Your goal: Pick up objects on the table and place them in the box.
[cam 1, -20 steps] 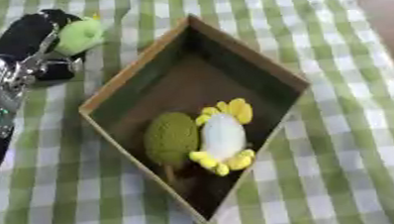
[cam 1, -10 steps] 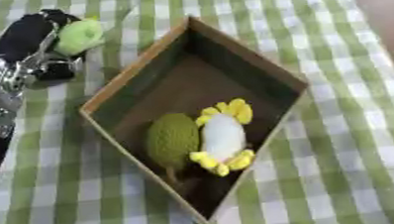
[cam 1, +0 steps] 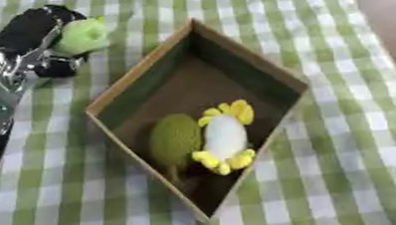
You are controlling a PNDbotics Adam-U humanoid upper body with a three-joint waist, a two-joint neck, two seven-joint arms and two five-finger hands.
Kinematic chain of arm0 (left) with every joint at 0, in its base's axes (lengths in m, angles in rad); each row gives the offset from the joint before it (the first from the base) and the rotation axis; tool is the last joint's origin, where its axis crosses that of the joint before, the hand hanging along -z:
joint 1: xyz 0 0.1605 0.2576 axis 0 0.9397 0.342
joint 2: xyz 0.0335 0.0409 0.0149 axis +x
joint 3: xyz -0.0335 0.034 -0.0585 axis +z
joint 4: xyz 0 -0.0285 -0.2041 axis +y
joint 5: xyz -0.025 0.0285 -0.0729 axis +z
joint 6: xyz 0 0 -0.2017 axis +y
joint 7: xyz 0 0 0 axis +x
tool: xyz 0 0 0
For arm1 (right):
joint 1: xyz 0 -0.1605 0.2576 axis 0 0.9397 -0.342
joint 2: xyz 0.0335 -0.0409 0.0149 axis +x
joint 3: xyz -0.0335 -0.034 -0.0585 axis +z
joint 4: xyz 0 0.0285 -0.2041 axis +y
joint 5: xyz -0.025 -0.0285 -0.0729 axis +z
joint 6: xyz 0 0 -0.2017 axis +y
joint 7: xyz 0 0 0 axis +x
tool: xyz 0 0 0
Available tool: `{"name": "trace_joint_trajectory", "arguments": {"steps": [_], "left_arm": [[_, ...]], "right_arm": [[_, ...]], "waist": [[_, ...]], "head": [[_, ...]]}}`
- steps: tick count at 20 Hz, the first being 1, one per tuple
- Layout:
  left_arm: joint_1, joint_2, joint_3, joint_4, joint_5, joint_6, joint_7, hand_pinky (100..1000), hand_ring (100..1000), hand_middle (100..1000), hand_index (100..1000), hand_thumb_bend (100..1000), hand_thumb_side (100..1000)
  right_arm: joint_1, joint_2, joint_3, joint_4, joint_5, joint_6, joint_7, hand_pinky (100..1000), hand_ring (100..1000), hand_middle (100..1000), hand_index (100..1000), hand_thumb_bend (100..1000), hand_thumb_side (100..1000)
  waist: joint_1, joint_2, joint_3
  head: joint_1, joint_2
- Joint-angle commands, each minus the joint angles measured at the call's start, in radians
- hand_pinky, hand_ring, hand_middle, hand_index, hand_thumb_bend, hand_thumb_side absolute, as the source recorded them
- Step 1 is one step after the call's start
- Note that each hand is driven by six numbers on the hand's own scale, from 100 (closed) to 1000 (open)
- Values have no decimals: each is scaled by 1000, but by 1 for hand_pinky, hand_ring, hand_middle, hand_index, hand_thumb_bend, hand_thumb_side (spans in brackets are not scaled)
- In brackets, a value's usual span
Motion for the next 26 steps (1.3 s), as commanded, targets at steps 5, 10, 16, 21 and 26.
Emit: {"name": "trace_joint_trajectory", "arguments": {"steps": [5, 10, 16, 21, 26], "left_arm": [[-13, 40, -1, -39, 10, 9, -15, 505, 619, 624, 806, 100, 100], [-10, 48, -12, -70, 19, 8, -22, 521, 630, 637, 812, 100, 100], [-6, 59, -31, -152, 38, -3, -25, 461, 590, 586, 765, 100, 100], [-6, 75, -73, -266, 41, -46, 15, 454, 583, 582, 747, 100, 100], [-19, 58, -172, -393, 36, -117, 88, 454, 584, 581, 742, 100, 100]], "right_arm": [[-2, -18, -11, -16, -7, 3, -3, 840, 911, 619, 932, 100, 470], [4, -19, -12, -16, -7, 4, -3, 840, 911, 619, 932, 100, 470], [7, -20, -14, -16, -7, 5, -5, 840, 907, 619, 932, 100, 470], [9, -22, -17, -16, -6, 5, -10, 839, 897, 621, 931, 100, 470], [8, -28, -19, -16, -3, 2, -17, 838, 884, 623, 929, 100, 470]], "waist": [[0, -38, 6], [3, -45, 12], [5, -52, 15], [5, -58, 18], [3, -68, 23]], "head": [[-2, 11], [-5, 16], [-8, 17], [-10, 18], [-11, 30]]}}
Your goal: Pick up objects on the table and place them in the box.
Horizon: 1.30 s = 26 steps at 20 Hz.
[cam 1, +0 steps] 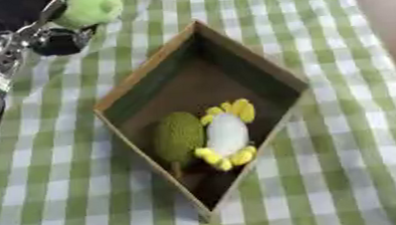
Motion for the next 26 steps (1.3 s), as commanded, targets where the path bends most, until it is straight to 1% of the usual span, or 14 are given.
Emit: {"name": "trace_joint_trajectory", "arguments": {"steps": [1, 4, 6, 7, 9, 12, 16, 21, 26], "left_arm": [[-22, 8, -59, -96, 5, -48, 44, 454, 583, 580, 741, 100, 100], [-11, -30, -125, -173, 20, -95, 43, 453, 582, 578, 741, 100, 100], [3, -44, -139, -231, 29, -114, 16, 445, 576, 573, 740, 100, 100], [18, -58, -151, -292, 38, -111, -19, 433, 562, 565, 736, 100, 100], [42, -84, -164, -385, 62, -82, -101, 426, 555, 560, 733, 100, 100], [62, -120, -174, -443, 90, -51, -182, 422, 552, 558, 731, 100, 100], [94, -164, -190, -424, 67, -52, -230, 422, 554, 558, 731, 100, 100], [124, -215, -204, -346, -10, -72, -228, 432, 562, 566, 736, 100, 100], [134, -237, -215, -281, -66, -92, -205, 437, 565, 570, 740, 100, 100]], "right_arm": [[-10, -29, -13, -16, -2, -2, -7, 837, 882, 623, 929, 100, 470], [-9, -32, -14, -16, -1, -2, -11, 837, 878, 624, 928, 100, 470], [-7, -33, -14, -16, 0, -2, -12, 837, 878, 624, 928, 100, 470], [-8, -33, -14, -16, 1, -2, -13, 837, 877, 624, 928, 100, 470], [-8, -34, -12, -16, 1, -2, -12, 837, 877, 624, 927, 100, 470], [-8, -32, -12, -16, 1, -3, -12, 837, 877, 624, 927, 100, 470], [-8, -31, -12, -16, 2, -4, -12, 837, 880, 623, 928, 100, 470], [-10, -28, -11, -16, 2, -3, -10, 837, 885, 621, 928, 100, 470], [-10, -26, -11, -16, 2, -3, -9, 837, 887, 621, 928, 100, 470]], "waist": [[-1, -34, 5], [-1, -40, 12], [-2, -42, 16], [-2, -43, 17], [-2, -44, 19], [-2, -44, 19], [-4, -40, 18], [-6, -34, 20], [-6, -32, 20]], "head": [[-3, 9], [-9, 20], [-12, 25], [-13, 28], [-17, 31], [-23, 33], [-24, 37], [-19, 38], [-17, 37]]}}
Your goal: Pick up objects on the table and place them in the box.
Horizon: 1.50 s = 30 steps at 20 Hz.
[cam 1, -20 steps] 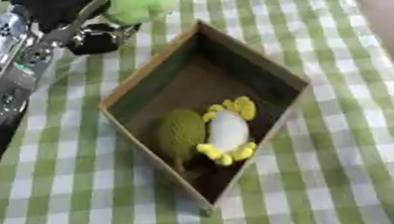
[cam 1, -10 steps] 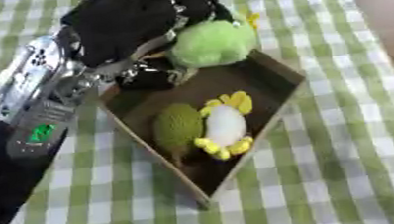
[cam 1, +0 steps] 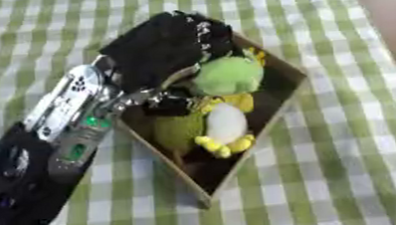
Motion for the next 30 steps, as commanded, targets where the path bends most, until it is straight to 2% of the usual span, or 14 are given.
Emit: {"name": "trace_joint_trajectory", "arguments": {"steps": [1, 3, 5, 7, 8, 10, 11, 12, 13, 15, 16, 22, 28, 30], "left_arm": [[-9, -7, -5, 21, -30, -14, 10, 477, 587, 596, 771, 100, 100], [-2, -16, -16, 48, -57, -29, -9, 487, 592, 604, 780, 100, 100], [3, -22, -24, 68, -77, -45, -26, 593, 662, 683, 840, 207, 104], [7, -27, -29, 79, -83, -64, -39, 622, 689, 709, 854, 231, 148], [8, -28, -31, 82, -83, -74, -44, 699, 767, 790, 913, 369, 329], [9, -29, -30, 83, -82, -91, -53, 699, 767, 790, 913, 369, 329], [9, -28, -27, 81, -86, -94, -54, 711, 801, 836, 956, 605, 514], [11, -26, -22, 79, -94, -93, -53, 710, 801, 826, 956, 672, 584], [12, -26, -19, 79, -102, -92, -53, 710, 801, 826, 956, 672, 584], [15, -27, -13, 84, -118, -87, -56, 739, 833, 849, 976, 778, 727], [16, -27, -10, 86, -124, -84, -57, 744, 838, 854, 978, 811, 751], [15, -24, 8, 59, -135, -38, -49, 768, 858, 868, 985, 854, 742], [0, -2, 46, -34, -90, 13, -38, 753, 846, 856, 978, 797, 644], [-5, 8, 62, -82, -60, 29, -36, 739, 831, 841, 969, 729, 592]], "right_arm": [[-10, -25, -10, -16, 2, -2, 0, 838, 888, 620, 928, 100, 470], [-11, -24, -10, -16, 2, -1, 2, 838, 888, 620, 928, 100, 470], [-10, -24, -10, -16, 2, -1, 2, 838, 889, 620, 928, 100, 470], [-10, -23, -11, -16, 2, 0, 1, 838, 889, 620, 928, 100, 470], [-10, -23, -11, -16, 2, 0, 1, 838, 888, 620, 928, 100, 470], [-10, -23, -12, -16, 2, 1, 0, 838, 888, 620, 928, 100, 470], [-9, -23, -12, -16, 2, 1, 0, 838, 887, 620, 928, 100, 470], [-9, -23, -13, -16, 1, 1, -1, 837, 887, 620, 928, 100, 470], [-8, -23, -13, -16, 1, 1, -1, 837, 887, 620, 928, 100, 470], [-8, -23, -13, -16, 1, 1, -2, 837, 885, 620, 927, 100, 470], [-7, -23, -14, -16, 1, 1, -3, 837, 885, 620, 927, 100, 470], [-4, -23, -15, -16, 0, 2, -7, 836, 880, 621, 927, 100, 470], [-1, -24, -15, -16, 1, 3, -10, 835, 874, 622, 926, 100, 470], [0, -24, -16, -16, 2, 3, -12, 835, 873, 622, 926, 100, 470]], "waist": [[-3, -20, -1], [-3, -20, -2], [-2, -20, -4], [-1, -21, -4], [-1, -22, -4], [-1, -23, -4], [-1, -24, -4], [-1, -25, -3], [-1, -26, -3], [-2, -28, -2], [-2, -29, -1], [-4, -38, 3], [-6, -49, 9], [-6, -52, 11]], "head": [[2, 1], [3, -1], [5, -2], [6, -2], [6, -3], [6, -3], [7, -2], [8, -1], [8, -1], [10, -1], [11, 0], [13, 5], [15, 5], [16, 4]]}}
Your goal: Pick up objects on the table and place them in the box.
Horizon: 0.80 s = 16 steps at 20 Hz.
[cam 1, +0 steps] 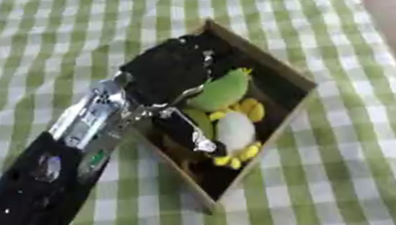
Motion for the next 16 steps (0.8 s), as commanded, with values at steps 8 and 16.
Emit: {"name": "trace_joint_trajectory", "arguments": {"steps": [8, 16], "left_arm": [[15, 92, 100, -262, 408, 90, 84, 688, 768, 797, 941, 287, 607], [188, 179, 200, -347, 742, 103, 335, 608, 681, 717, 891, 100, 698]], "right_arm": [[-5, -23, -17, -16, 4, -1, -18, 833, 867, 623, 924, 100, 470], [-13, -19, -23, -16, 6, -4, -29, 832, 862, 624, 923, 100, 470]], "waist": [[-12, -31, 13], [-21, -28, 24]], "head": [[0, -8], [-3, -9]]}}
